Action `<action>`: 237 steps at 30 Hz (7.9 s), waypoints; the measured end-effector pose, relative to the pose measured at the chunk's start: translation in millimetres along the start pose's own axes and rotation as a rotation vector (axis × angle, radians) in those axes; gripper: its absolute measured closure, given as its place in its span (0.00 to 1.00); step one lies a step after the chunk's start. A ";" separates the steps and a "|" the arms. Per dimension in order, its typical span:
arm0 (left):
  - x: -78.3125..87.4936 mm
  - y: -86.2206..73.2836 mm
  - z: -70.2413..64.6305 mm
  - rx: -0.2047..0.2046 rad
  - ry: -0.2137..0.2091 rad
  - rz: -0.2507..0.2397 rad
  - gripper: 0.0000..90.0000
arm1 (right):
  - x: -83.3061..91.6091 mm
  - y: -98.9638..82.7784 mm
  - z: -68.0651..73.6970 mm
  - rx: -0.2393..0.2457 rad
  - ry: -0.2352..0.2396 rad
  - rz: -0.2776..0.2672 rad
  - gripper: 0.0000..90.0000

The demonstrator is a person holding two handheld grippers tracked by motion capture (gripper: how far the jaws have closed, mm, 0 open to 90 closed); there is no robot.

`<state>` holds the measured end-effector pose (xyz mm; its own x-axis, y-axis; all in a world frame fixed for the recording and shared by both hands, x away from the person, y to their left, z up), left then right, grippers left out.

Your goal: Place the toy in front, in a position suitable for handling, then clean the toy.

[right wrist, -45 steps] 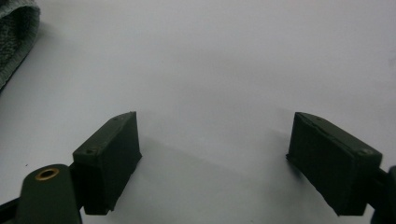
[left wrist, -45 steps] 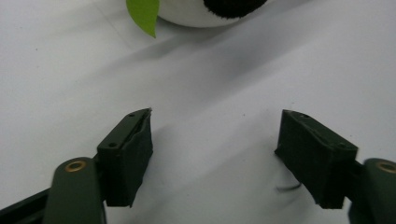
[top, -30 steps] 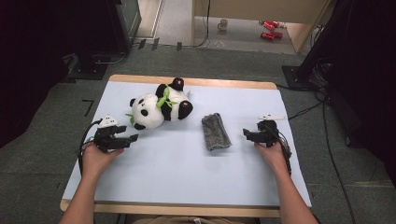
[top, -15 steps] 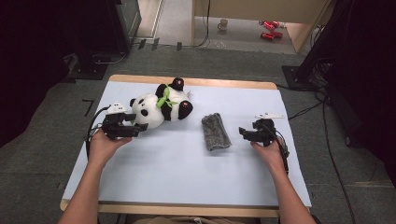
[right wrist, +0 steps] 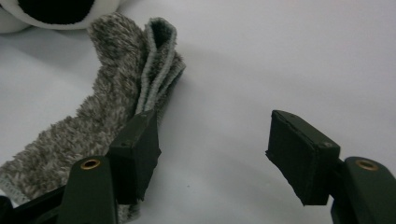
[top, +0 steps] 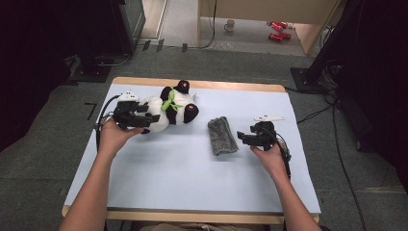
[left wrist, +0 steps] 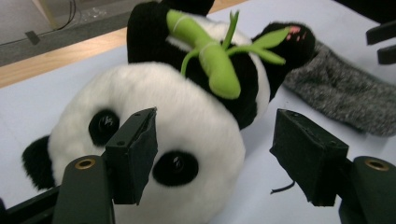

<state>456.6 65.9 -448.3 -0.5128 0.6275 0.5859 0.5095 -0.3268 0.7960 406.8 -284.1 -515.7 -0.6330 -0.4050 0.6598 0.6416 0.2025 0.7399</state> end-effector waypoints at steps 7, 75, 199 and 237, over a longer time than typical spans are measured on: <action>-19.2 19.6 -10.0 0.000 -0.035 0.000 0.33 | -3.0 11.4 13.7 -0.024 0.057 -0.032 0.42; -7.4 -10.3 -142.2 0.007 -0.126 -0.014 0.83 | 20.4 -32.9 -59.5 -0.122 0.059 0.173 0.84; 5.4 -79.8 -98.7 0.106 -0.109 0.001 0.15 | -3.7 151.6 147.8 0.149 0.340 0.143 0.81; -4.4 -75.0 -93.1 0.113 -0.108 -0.017 0.17 | -79.0 104.0 181.7 0.307 0.209 0.380 0.82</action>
<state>356.2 21.8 -496.4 -0.4478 0.7065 0.5481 0.5793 -0.2377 0.7797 444.8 -69.0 -466.9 -0.2606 -0.4151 0.8716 0.6324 0.6088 0.4790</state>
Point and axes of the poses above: each handheld gripper's, and its own axes: x roughly backward along the jaws, y roughly out of its top, z roughly to its left, the point moved 9 cm from there along -x, roughly forward along the jaws, and after that the axes turned 2 degrees about x, right-handed, at the moved point
